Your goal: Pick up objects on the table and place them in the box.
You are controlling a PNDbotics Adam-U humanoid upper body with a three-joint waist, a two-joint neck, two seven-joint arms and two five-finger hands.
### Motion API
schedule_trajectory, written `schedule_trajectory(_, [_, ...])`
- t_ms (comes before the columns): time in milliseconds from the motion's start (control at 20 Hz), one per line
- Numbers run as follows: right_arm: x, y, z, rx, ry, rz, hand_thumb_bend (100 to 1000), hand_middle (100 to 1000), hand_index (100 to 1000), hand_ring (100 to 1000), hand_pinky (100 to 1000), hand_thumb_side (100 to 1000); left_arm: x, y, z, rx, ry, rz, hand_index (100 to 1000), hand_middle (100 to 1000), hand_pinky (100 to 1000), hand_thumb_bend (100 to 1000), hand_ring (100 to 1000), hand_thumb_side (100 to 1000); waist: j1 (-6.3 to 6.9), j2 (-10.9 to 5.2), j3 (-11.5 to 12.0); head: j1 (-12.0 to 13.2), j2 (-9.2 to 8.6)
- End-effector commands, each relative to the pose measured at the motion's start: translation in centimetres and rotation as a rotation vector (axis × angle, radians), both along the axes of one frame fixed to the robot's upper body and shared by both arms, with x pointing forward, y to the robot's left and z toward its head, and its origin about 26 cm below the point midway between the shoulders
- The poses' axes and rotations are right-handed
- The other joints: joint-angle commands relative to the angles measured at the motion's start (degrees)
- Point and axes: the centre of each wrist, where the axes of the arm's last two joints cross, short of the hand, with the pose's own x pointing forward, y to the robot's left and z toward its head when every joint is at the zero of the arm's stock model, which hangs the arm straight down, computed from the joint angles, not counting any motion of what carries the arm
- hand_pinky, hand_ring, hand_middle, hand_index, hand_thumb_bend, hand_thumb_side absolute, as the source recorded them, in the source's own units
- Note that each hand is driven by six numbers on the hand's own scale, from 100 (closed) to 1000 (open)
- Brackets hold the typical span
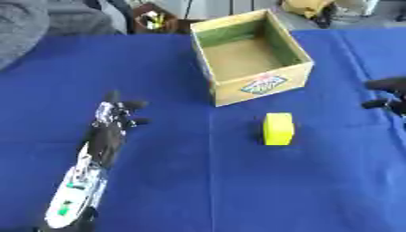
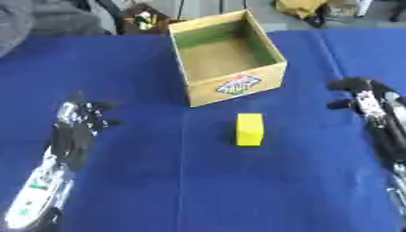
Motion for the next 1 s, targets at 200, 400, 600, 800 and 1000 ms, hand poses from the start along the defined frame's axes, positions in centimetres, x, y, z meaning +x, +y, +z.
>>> schedule_trajectory(200, [1.7,0.6,2.8,-0.264,-0.084,0.089,100,752,778,884,707,662,0.1,0.0,0.6,0.016,-0.019,-0.018,659,705,732,263,937,1000,-0.21,-1.28,0.4,-1.3,-0.68])
schedule_trajectory(400, [2.7,0.6,2.6,-0.357,-0.094,0.115,100,754,780,885,708,661,0.0,0.0,0.5,0.016,-0.018,-0.018,659,705,732,263,937,1000,-0.16,-1.36,0.4,-1.3,-0.72])
schedule_trajectory(600, [3.0,0.1,2.8,-0.391,-0.087,0.133,167,790,822,905,732,618,0.0,0.0,0.5,0.016,-0.017,-0.018,659,705,732,261,938,1000,-0.17,-1.45,0.4,-1.5,-0.71])
schedule_trajectory(800, [4.7,1.4,2.8,-0.526,-0.061,0.190,306,857,868,943,785,582,0.0,-0.3,0.4,0.021,-0.011,-0.041,659,705,732,262,938,1000,-0.41,-2.06,2.0,-3.7,-0.84])
schedule_trajectory(1000, [6.6,4.0,1.7,-0.650,-0.021,0.270,338,865,876,948,794,574,-0.1,-0.2,0.2,0.022,-0.008,-0.039,659,705,732,261,938,1000,-0.44,-2.22,2.0,-4.1,-1.06])
